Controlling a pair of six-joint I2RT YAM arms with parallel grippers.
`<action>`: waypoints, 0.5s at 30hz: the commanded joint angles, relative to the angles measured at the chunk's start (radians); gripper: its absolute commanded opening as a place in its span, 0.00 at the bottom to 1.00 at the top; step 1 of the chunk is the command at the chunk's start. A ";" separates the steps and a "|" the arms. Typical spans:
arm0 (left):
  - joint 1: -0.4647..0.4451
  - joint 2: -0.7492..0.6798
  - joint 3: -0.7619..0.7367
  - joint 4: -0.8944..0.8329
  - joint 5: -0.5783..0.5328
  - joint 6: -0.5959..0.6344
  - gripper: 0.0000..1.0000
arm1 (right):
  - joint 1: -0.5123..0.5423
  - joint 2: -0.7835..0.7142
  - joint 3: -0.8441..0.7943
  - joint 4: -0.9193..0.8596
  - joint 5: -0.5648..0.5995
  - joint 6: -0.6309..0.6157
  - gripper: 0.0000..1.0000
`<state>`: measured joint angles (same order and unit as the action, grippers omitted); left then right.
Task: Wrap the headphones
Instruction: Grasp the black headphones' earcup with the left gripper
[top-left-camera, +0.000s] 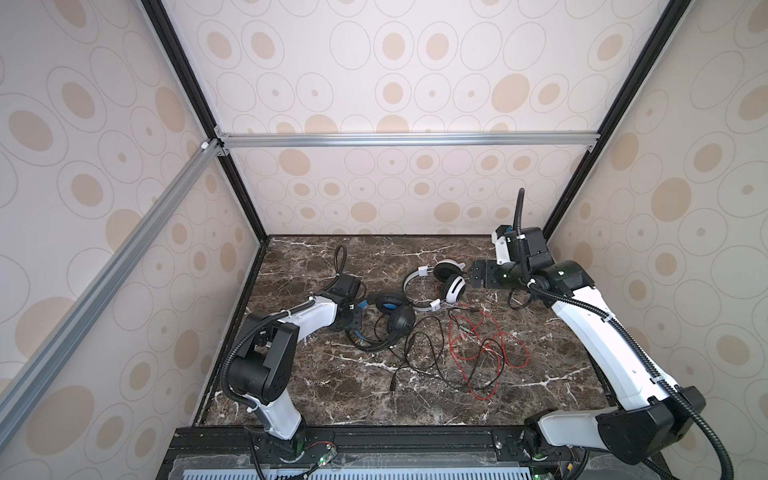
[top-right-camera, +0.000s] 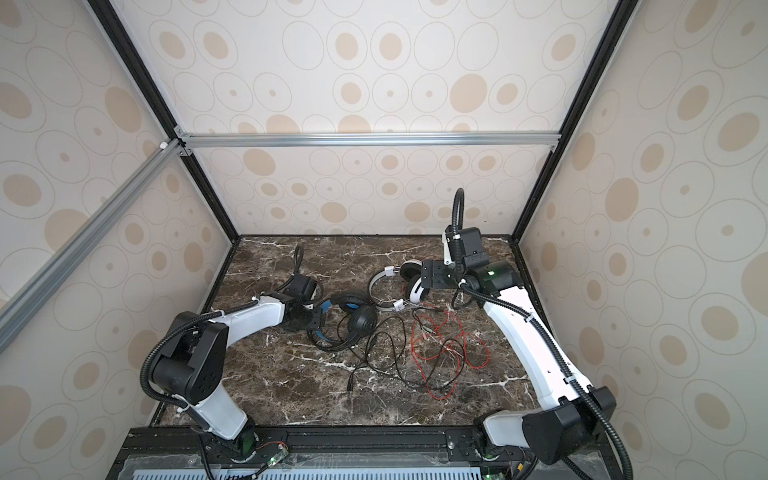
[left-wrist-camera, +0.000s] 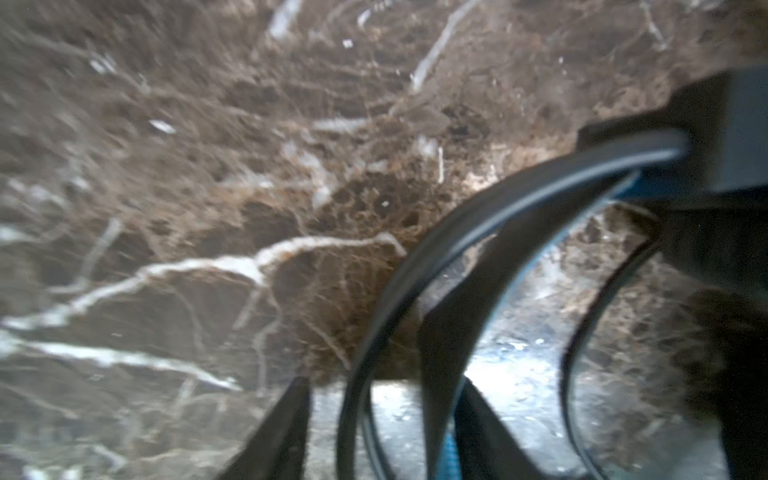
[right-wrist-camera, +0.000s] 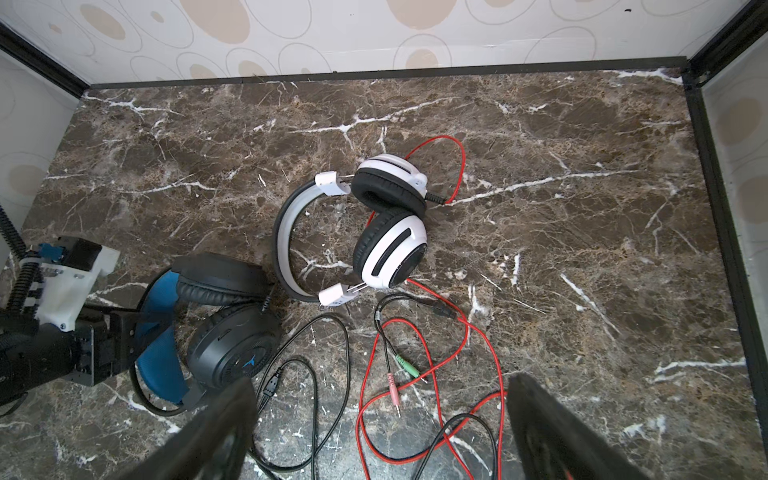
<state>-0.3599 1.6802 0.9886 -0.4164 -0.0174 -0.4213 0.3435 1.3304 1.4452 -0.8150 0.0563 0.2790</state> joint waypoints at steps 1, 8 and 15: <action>0.001 -0.075 0.025 -0.081 -0.047 -0.092 0.67 | 0.011 -0.004 -0.008 -0.013 0.008 0.005 0.97; -0.074 -0.235 0.010 -0.127 -0.087 -0.085 0.74 | 0.011 0.012 -0.026 0.008 -0.010 0.015 0.97; -0.210 -0.331 -0.126 -0.037 0.041 0.081 0.72 | 0.012 0.039 -0.033 0.022 -0.026 0.017 0.96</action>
<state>-0.5728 1.3483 0.9241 -0.4366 -0.0006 -0.4034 0.3477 1.3567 1.4212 -0.7986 0.0429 0.2840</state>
